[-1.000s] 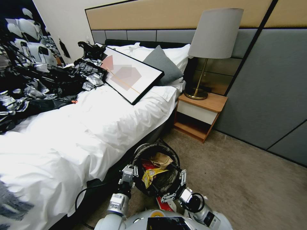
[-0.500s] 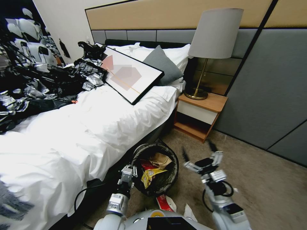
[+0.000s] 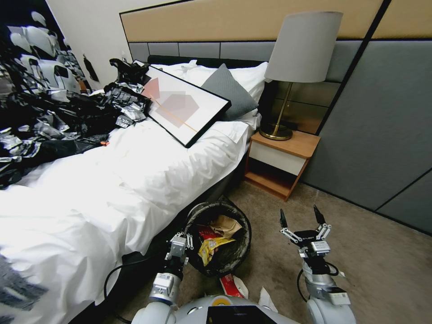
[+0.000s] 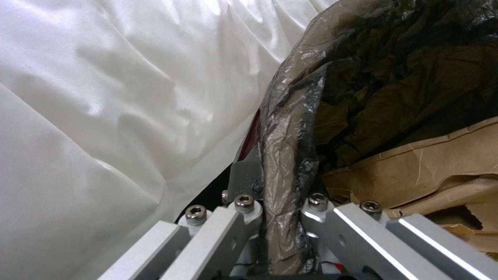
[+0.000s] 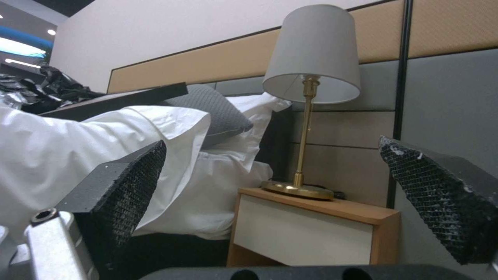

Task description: Pick up the trash bin, then pick up the garbage from the floor and place it into the trash bin.

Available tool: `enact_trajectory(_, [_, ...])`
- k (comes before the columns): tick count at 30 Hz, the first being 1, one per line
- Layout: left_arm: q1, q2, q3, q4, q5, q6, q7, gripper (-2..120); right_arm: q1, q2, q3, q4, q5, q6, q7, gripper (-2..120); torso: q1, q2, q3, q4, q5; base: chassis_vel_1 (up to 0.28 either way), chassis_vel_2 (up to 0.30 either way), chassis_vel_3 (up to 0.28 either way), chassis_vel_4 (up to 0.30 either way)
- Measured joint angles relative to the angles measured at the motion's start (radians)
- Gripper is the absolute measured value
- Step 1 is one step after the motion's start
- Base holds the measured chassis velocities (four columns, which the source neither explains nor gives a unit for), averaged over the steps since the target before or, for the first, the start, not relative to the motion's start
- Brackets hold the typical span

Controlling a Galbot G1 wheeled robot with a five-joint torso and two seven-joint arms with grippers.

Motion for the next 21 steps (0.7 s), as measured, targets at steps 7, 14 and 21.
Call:
enact_trajectory(7, [0.000, -0.002, 0.004, 0.000, 0.002, 0.000, 0.000, 1, 0.016, 0.002, 0.000, -0.005, -0.005, 0.002, -0.019, 100, 0.000, 0.000, 0.000, 0.0000, 0.0000, 0.000, 0.000, 0.000, 0.000])
enact_trajectory(14, [-0.001, -0.001, 0.001, -0.002, 0.002, 0.000, 0.000, 1, 0.021, 0.002, -0.002, -0.011, -0.004, 0.006, -0.029, 100, 0.000, 0.000, 0.000, 0.0000, 0.0000, 0.000, 0.000, 0.000, 0.000])
enact_trajectory(21, [-0.001, -0.002, 0.003, -0.002, 0.002, 0.000, 0.000, 1, 0.023, 0.004, -0.004, -0.021, -0.004, 0.011, -0.037, 100, 0.000, 0.000, 0.000, -0.0001, 0.0000, 0.000, 0.000, 0.000, 0.000])
